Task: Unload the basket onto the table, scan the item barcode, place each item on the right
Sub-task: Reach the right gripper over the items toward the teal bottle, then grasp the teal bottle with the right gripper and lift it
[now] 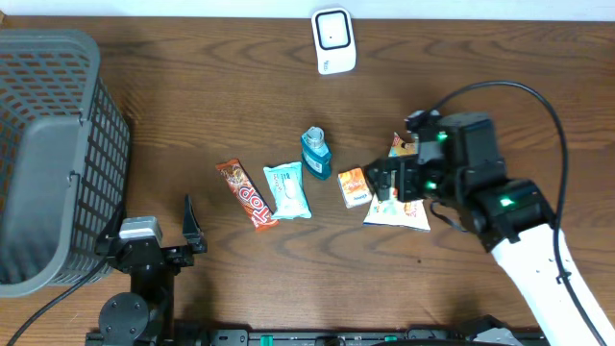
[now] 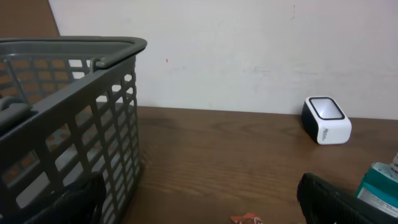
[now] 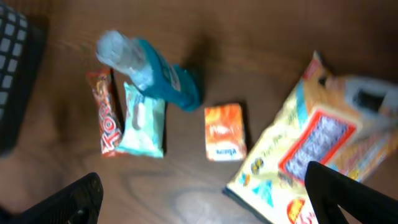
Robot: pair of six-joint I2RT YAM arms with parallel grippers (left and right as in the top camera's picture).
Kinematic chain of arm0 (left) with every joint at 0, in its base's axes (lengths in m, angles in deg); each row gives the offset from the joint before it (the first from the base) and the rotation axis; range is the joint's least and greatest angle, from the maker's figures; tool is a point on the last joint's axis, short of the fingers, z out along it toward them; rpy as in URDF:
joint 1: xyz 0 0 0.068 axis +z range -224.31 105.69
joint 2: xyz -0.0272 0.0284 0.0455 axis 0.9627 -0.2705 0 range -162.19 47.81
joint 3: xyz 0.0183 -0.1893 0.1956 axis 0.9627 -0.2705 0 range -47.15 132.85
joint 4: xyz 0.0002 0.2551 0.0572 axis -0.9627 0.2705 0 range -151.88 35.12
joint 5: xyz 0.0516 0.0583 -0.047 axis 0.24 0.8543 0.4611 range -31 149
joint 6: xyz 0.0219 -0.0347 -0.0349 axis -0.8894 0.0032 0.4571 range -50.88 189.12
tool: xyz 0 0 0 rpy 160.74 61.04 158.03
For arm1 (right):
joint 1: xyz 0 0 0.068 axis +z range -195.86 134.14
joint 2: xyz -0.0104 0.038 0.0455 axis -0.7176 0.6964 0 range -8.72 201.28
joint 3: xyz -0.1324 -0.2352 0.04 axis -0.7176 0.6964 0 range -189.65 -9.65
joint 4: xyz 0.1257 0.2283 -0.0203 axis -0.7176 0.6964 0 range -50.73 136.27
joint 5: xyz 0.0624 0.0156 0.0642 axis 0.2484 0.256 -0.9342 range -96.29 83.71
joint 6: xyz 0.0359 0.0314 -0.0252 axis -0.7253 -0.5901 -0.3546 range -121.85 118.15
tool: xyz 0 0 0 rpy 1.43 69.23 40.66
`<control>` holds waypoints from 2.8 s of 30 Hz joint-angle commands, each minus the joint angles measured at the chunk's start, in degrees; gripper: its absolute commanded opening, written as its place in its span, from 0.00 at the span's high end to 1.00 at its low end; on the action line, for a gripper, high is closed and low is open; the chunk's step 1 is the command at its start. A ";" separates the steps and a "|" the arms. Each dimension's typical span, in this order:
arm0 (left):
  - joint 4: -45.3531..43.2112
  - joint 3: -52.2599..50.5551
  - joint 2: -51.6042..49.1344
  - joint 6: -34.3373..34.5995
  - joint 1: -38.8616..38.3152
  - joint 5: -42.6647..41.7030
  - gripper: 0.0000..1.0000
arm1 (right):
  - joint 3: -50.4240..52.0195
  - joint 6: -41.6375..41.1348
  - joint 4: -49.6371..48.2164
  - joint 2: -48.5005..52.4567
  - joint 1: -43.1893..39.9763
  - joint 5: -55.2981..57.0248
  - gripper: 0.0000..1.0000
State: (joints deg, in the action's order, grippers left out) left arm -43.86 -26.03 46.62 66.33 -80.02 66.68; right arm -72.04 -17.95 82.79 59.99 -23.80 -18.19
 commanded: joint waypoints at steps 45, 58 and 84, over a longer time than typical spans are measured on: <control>-0.02 -0.07 -0.13 0.31 0.28 0.28 0.02 | -24.87 -2.71 -8.35 45.05 17.20 22.34 0.48; -0.02 -0.07 -0.13 0.31 0.28 0.28 0.02 | -24.94 -1.07 -7.32 44.59 15.32 18.95 0.96; 0.00 -0.07 -0.13 0.31 0.28 0.28 0.02 | -20.87 22.47 4.31 29.88 -13.03 -64.08 0.92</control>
State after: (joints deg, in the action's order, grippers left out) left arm -43.84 -26.03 46.58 66.33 -80.02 66.68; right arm -94.03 0.76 87.10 89.80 -36.49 -67.98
